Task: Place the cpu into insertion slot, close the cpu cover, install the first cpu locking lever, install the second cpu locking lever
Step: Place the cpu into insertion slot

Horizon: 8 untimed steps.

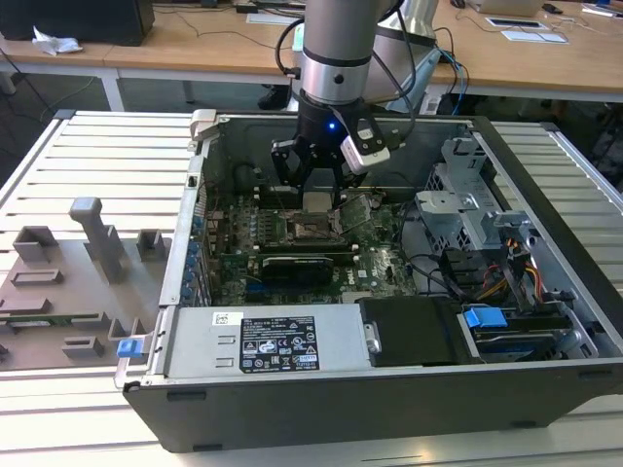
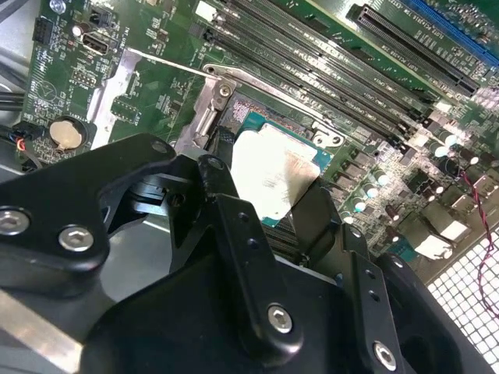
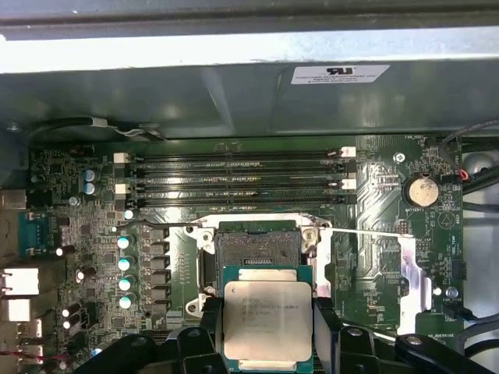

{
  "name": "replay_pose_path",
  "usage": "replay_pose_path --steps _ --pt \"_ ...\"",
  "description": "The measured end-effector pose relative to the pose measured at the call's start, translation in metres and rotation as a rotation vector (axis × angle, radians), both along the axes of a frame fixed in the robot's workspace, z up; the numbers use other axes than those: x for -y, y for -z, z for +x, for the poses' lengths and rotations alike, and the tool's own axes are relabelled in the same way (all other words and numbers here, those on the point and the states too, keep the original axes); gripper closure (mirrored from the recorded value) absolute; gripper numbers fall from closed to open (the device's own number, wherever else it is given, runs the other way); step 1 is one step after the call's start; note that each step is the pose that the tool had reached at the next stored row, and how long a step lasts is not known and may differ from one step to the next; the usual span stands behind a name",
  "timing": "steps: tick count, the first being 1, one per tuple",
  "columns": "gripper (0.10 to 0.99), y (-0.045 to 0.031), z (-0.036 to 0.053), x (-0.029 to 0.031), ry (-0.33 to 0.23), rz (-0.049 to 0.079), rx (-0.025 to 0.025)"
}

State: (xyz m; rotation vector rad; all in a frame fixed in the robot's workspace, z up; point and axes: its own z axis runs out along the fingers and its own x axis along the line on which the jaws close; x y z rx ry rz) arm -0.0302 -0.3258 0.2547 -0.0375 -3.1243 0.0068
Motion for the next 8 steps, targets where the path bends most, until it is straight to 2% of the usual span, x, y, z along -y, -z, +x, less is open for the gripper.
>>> replay_pose_path --steps 8 --pt "0.541 0.0001 0.0001 0.0 0.01 0.0 0.0001"
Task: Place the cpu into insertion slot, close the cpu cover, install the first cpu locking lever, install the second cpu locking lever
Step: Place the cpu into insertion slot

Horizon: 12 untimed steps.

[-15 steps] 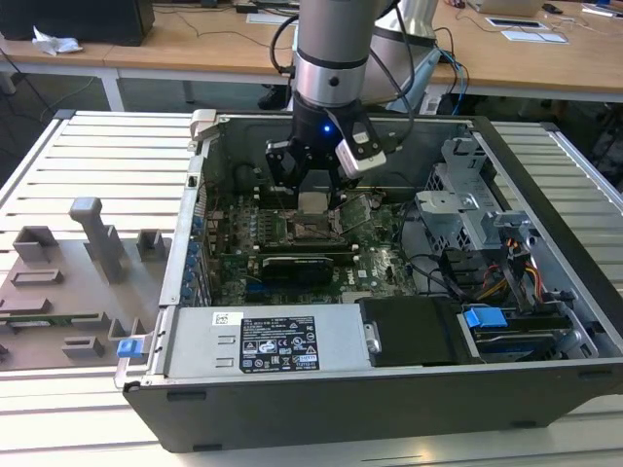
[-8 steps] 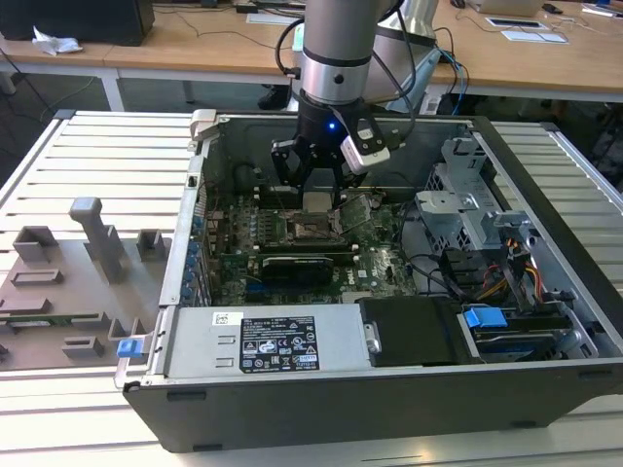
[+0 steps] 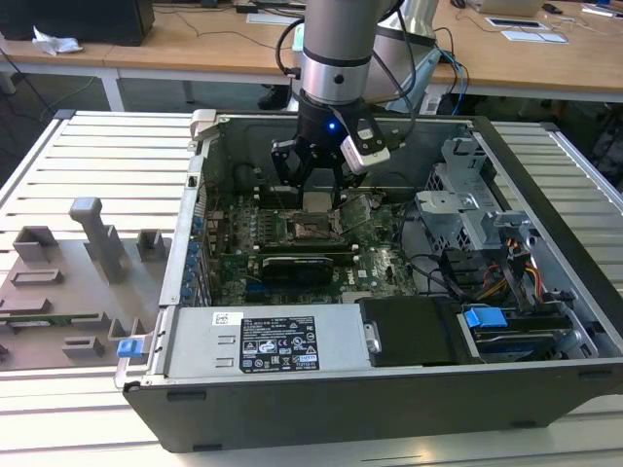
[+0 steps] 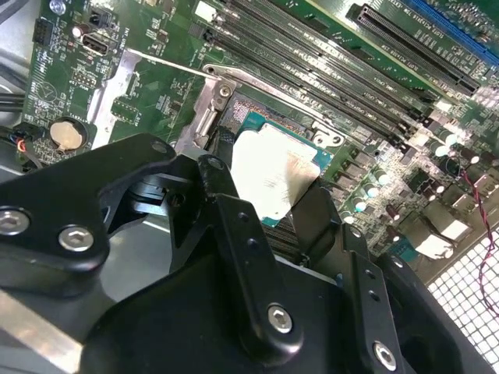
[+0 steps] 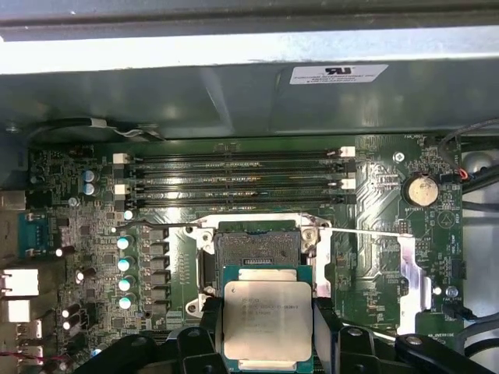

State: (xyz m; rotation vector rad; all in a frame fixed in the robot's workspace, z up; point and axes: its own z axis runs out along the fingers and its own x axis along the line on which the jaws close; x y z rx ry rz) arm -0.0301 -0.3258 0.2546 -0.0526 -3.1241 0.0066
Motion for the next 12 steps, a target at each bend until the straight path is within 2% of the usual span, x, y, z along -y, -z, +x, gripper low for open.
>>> replay_pose_path --steps 8,12 --pt "0.541 0.0002 0.0 0.0 0.102 -0.002 0.0" --pt "0.541 0.0004 0.0 0.0 0.17 -0.003 0.0"
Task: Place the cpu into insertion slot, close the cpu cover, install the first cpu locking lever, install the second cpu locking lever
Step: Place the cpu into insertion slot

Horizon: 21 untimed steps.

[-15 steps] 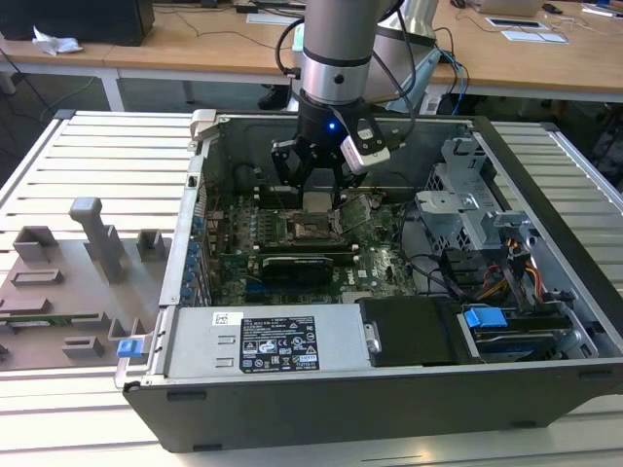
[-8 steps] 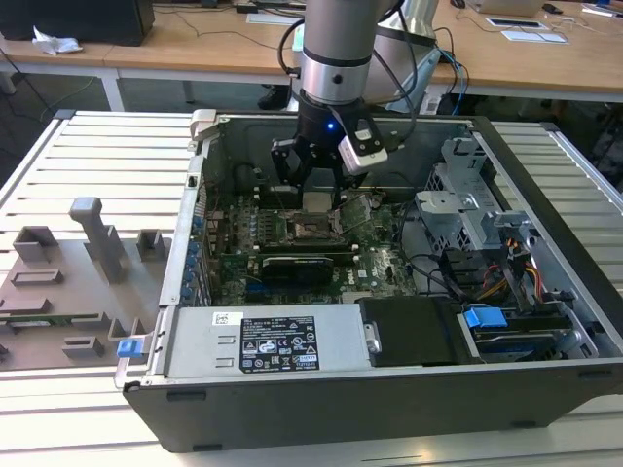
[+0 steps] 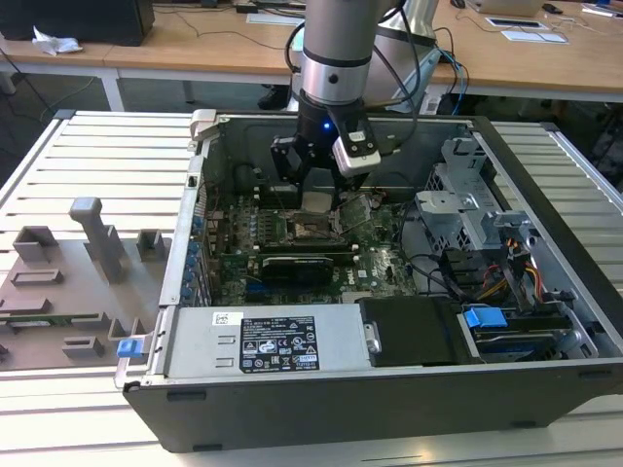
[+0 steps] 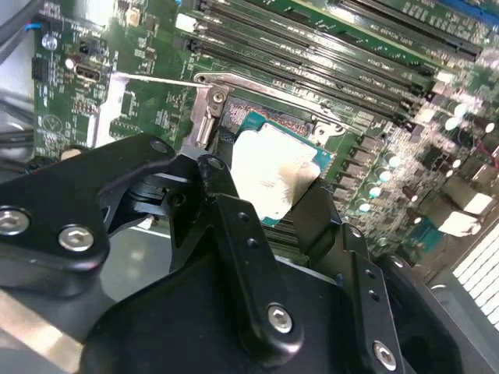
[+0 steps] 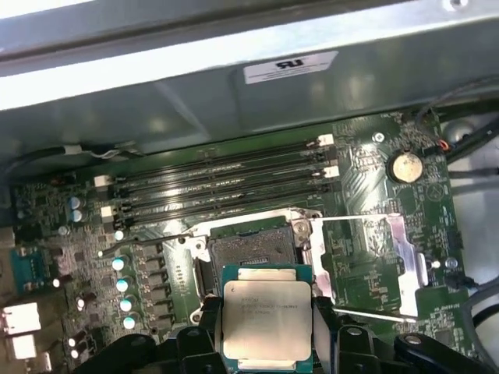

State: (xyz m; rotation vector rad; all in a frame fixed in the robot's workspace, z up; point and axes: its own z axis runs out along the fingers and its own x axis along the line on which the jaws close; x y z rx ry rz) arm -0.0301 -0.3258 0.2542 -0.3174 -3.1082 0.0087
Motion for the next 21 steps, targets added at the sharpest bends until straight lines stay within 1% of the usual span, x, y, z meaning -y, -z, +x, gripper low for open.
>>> replay_pose_path --steps 1,2,6,8,15,21 --pt "0.541 0.0001 0.0 0.0 0.015 0.0 -0.0001" --pt "0.541 0.0002 0.0 0.0 0.05 0.0 0.0" --pt "0.541 0.0004 0.0 0.0 0.107 -0.001 -0.0001" --pt "0.541 0.0006 0.0001 0.0 0.125 -0.003 0.0001" --pt "0.541 0.0007 0.0 0.0 0.149 -0.009 0.0004" --pt "0.541 0.0009 0.0001 0.0 0.181 -0.011 0.0004"
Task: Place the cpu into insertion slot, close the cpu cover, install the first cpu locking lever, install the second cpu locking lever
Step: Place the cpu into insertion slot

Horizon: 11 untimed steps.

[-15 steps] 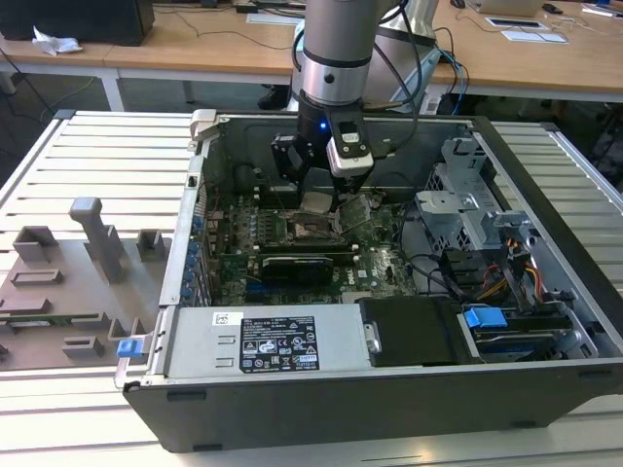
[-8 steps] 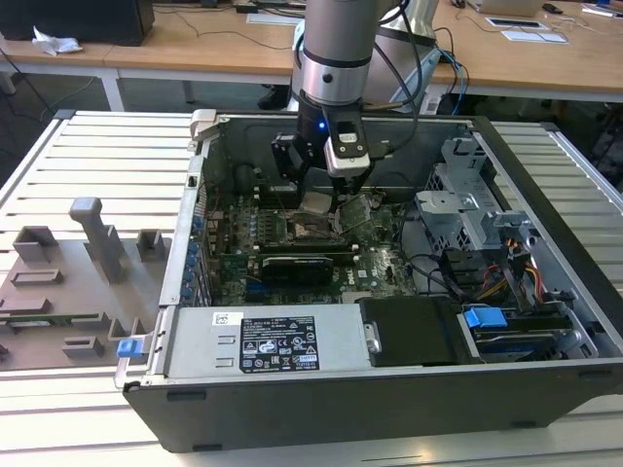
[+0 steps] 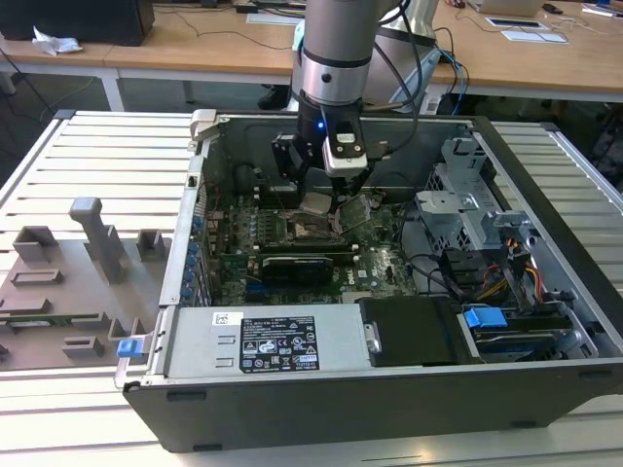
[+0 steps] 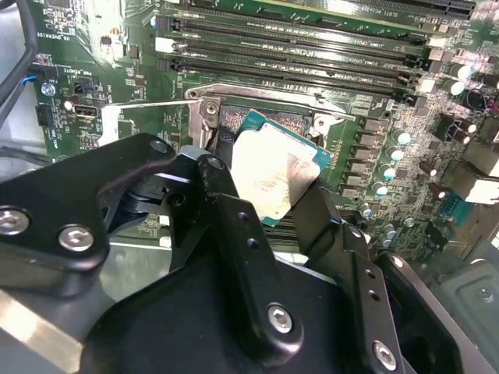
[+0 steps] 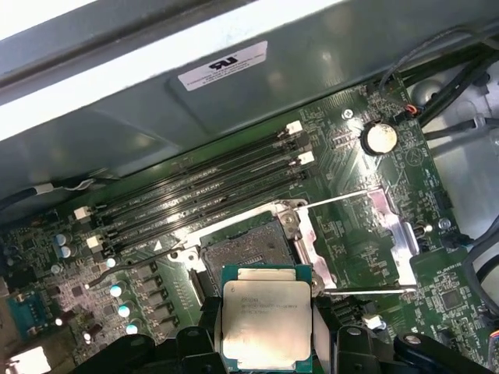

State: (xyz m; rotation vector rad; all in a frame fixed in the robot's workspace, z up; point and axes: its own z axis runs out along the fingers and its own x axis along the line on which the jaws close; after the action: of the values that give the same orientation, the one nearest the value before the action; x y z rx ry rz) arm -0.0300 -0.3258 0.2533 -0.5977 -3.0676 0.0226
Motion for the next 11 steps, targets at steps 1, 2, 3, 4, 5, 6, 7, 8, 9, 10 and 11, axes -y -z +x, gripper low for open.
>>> replay_pose_path --steps 1,2,3,4,5,6,7,8,9,10,11 --pt "0.541 0.0 0.0 0.0 0.005 -0.001 0.0" --pt "0.541 0.0 0.0 0.0 0.01 -0.001 0.0" --pt "0.541 0.0 0.0 0.0 0.02 -0.001 0.0" --pt "0.541 0.0001 0.0 0.0 0.031 -0.002 0.0001" --pt "0.541 0.0001 0.0 0.0 0.038 -0.002 0.0" --pt "0.541 0.0001 0.0 0.0 0.048 -0.002 0.0" --pt "0.541 0.0001 0.0 0.0 0.055 -0.002 0.0" --pt "0.541 0.0002 0.0 0.0 0.067 -0.002 0.0" --pt "0.541 0.0002 0.0 0.0 0.076 -0.003 0.0" --pt "0.541 0.0002 0.0 0.0 0.082 -0.003 0.0" --pt "0.541 0.0002 0.0 0.0 0.102 -0.004 0.0"
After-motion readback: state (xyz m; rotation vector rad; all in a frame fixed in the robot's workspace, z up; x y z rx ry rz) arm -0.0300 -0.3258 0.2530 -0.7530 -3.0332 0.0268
